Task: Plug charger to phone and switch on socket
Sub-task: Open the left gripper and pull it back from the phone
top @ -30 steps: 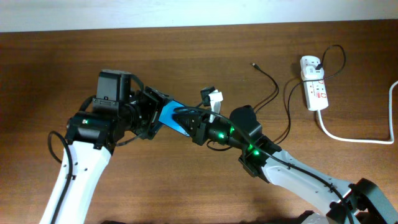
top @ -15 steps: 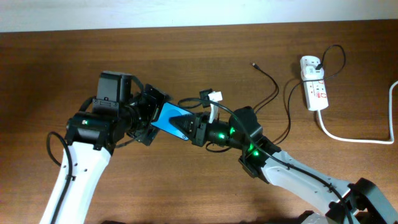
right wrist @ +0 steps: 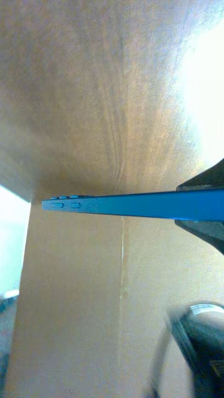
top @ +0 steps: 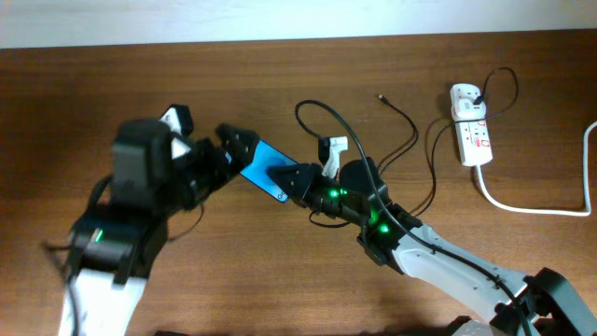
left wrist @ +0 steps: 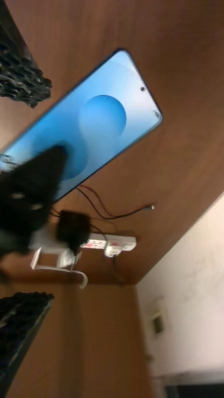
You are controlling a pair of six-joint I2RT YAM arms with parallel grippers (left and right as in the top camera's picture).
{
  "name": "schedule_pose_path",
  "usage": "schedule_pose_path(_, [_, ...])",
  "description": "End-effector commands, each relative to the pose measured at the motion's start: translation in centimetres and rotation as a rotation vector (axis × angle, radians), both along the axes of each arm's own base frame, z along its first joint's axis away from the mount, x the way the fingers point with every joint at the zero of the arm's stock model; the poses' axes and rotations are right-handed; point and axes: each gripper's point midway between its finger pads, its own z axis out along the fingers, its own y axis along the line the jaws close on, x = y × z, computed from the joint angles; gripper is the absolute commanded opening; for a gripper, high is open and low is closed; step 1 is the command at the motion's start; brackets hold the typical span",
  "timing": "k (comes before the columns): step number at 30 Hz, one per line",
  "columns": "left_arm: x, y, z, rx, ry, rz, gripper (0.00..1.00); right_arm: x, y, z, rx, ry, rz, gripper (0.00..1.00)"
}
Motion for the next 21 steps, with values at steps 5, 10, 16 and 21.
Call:
schedule_pose_path(5, [-7.9, 6.4, 3.3, 0.332, -0.217, 0.078, 0.99, -3.6, 0.9, -2.3, 0.113, 0.479, 0.053, 0.04])
schedule_pose_path(10, [-12.0, 9.1, 2.7, 0.4, -0.203, 0.161, 0.99, -5.4, 1.6, -1.6, 0.239, 0.774, 0.079, 0.04])
schedule_pose_path(16, [-13.4, 10.6, 0.6, 0.469, -0.105, 0.188, 0.99, -5.7, 2.0, -0.4, 0.279, 0.78, 0.124, 0.04])
schedule_pose_path(21, [-13.2, 10.5, 0.5, 0.471, -0.096, 0.187, 0.99, -5.6, 2.2, 0.2, 0.293, 0.758, 0.134, 0.04])
